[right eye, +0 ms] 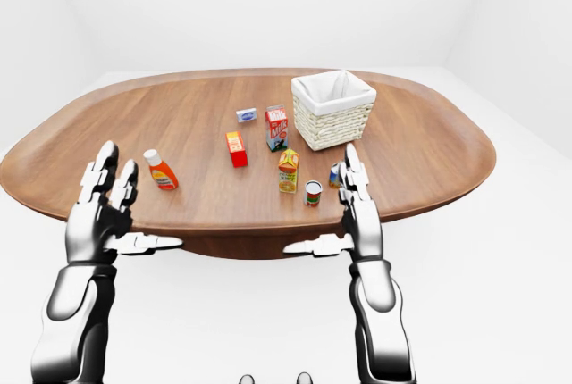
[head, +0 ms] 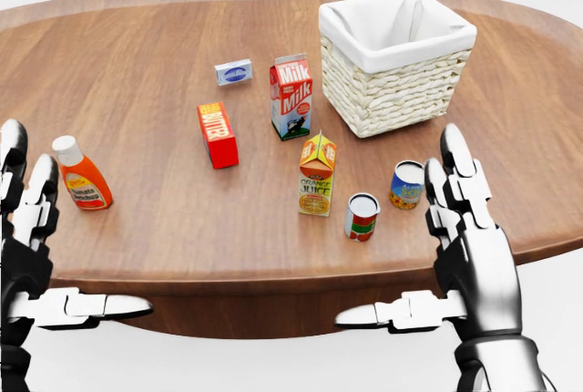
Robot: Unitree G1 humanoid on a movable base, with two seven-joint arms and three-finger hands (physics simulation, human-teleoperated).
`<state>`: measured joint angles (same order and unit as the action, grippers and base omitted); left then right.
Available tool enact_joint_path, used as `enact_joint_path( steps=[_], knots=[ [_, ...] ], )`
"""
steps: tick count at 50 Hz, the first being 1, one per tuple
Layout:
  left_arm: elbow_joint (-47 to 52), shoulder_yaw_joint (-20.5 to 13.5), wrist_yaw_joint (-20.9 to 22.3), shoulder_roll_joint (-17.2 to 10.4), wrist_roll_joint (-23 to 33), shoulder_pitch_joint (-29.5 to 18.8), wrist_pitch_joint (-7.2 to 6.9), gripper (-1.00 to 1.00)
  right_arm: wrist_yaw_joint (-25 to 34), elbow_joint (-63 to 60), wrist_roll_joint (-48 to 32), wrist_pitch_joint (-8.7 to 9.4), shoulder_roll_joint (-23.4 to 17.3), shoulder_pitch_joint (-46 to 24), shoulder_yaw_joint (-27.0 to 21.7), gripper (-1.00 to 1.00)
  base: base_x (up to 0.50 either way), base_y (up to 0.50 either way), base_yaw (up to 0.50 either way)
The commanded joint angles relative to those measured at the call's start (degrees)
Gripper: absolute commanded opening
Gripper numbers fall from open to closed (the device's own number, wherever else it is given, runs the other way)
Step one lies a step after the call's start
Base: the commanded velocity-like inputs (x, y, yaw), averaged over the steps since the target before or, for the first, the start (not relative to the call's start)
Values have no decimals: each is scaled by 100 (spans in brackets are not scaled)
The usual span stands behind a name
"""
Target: Pick up the orange juice, and put it in the basket.
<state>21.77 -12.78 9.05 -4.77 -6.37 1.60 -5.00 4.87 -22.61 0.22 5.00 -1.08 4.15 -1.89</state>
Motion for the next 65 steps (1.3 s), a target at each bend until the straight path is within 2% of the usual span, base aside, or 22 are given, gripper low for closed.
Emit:
enact_joint_path(
  steps=[1,5,12,20,26,45,65],
  knots=[
    [544,-586,229,-162,-256,11,0,100,69,-1177,0,0,-8,53,-62,100,0,0,0],
    [701,-715,292,-165,-346,40,0,100,111,-1706,-16,0,-9,83,-73,100,0,0,0],
    [849,-1110,420,-285,-466,20,0,100,154,-1809,1,0,11,117,-140,100,0,0,0],
    [772,-1307,492,-388,-456,-15,0,100,149,-2107,-86,0,4,95,-56,100,0,0,0],
    [765,-1412,489,-425,-462,-25,0,100,133,-2353,1,0,27,77,-179,100,0,0,0],
    [608,-1380,414,-394,-441,1,0,100,33,-2434,164,0,25,32,-302,100,1,-1,0],
    [569,-1370,418,-395,-427,2,0,100,40,-2411,96,0,13,29,-215,100,37,-30,0]
  ],
)
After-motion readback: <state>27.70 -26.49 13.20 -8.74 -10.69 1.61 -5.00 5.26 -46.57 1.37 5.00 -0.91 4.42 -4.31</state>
